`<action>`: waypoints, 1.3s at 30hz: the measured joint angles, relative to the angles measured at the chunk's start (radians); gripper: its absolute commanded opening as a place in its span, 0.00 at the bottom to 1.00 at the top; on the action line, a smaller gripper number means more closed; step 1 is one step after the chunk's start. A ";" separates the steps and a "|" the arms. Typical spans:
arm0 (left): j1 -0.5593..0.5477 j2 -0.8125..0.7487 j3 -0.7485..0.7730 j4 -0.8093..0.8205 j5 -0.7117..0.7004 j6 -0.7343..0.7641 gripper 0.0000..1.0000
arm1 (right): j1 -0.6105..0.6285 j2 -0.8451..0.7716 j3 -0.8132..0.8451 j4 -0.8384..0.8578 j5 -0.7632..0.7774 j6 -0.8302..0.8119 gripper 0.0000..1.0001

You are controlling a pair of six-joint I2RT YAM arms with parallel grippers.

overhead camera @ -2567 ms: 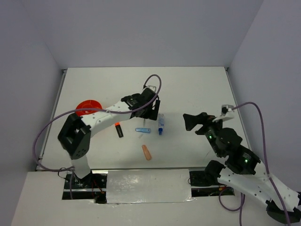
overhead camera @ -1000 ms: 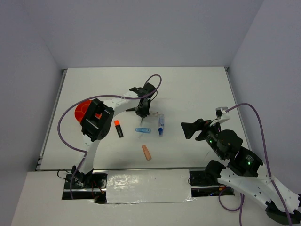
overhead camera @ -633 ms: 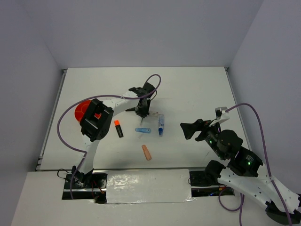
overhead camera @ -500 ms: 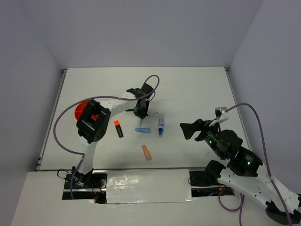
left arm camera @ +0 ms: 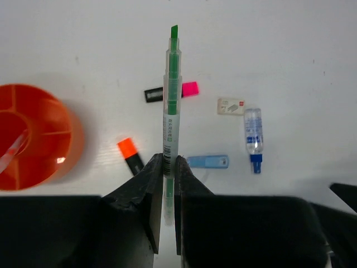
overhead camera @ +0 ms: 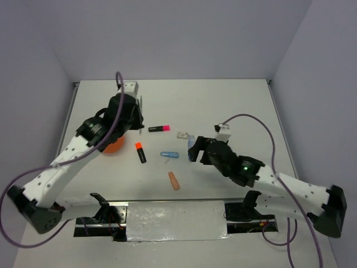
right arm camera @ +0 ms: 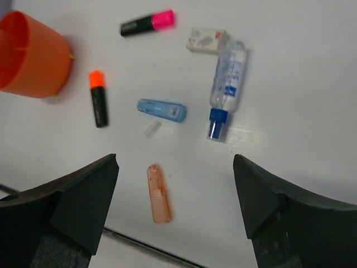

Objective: Sort the stationery into containers
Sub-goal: Pick up the pen from the center of the board, then close the pen cap on the pen.

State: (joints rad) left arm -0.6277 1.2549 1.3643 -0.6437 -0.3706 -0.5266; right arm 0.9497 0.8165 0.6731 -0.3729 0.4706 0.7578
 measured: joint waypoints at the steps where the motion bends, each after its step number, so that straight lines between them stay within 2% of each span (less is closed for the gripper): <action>1: 0.001 -0.061 -0.022 -0.029 -0.008 0.003 0.00 | 0.027 0.070 0.000 0.013 0.020 0.036 0.90; 4: 0.002 -0.206 -0.083 -0.106 -0.009 0.029 0.00 | 0.102 0.314 0.054 0.002 0.086 0.135 0.91; 9: 0.002 -0.456 -0.278 -0.182 0.027 0.087 0.00 | 0.165 0.692 0.316 -0.049 0.138 0.245 0.88; 12: 0.001 -0.605 -0.365 -0.213 0.064 0.111 0.00 | 0.175 0.795 0.404 -0.048 0.138 0.285 0.84; 16: 0.001 -0.753 -0.378 -0.196 0.116 0.113 0.00 | 0.181 0.912 0.517 -0.096 0.145 0.334 0.79; 17: 0.001 -0.769 -0.377 -0.190 0.122 0.113 0.00 | 0.183 0.940 0.549 -0.113 0.150 0.348 0.73; 22: 0.001 -0.737 -0.378 -0.174 0.173 0.109 0.00 | 0.205 1.059 0.683 -0.214 0.188 0.437 0.70; 30: 0.000 -0.724 -0.456 -0.132 0.256 0.101 0.00 | 0.211 1.133 0.712 -0.315 0.211 0.510 0.65; 39: 0.000 -0.737 -0.457 -0.101 0.282 0.100 0.00 | 0.188 1.192 0.718 -0.317 0.195 0.527 0.60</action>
State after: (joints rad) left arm -0.6273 0.5175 0.9077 -0.7452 -0.0887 -0.4263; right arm 1.1374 2.0083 1.3911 -0.6903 0.6659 1.2846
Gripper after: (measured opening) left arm 0.212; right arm 0.613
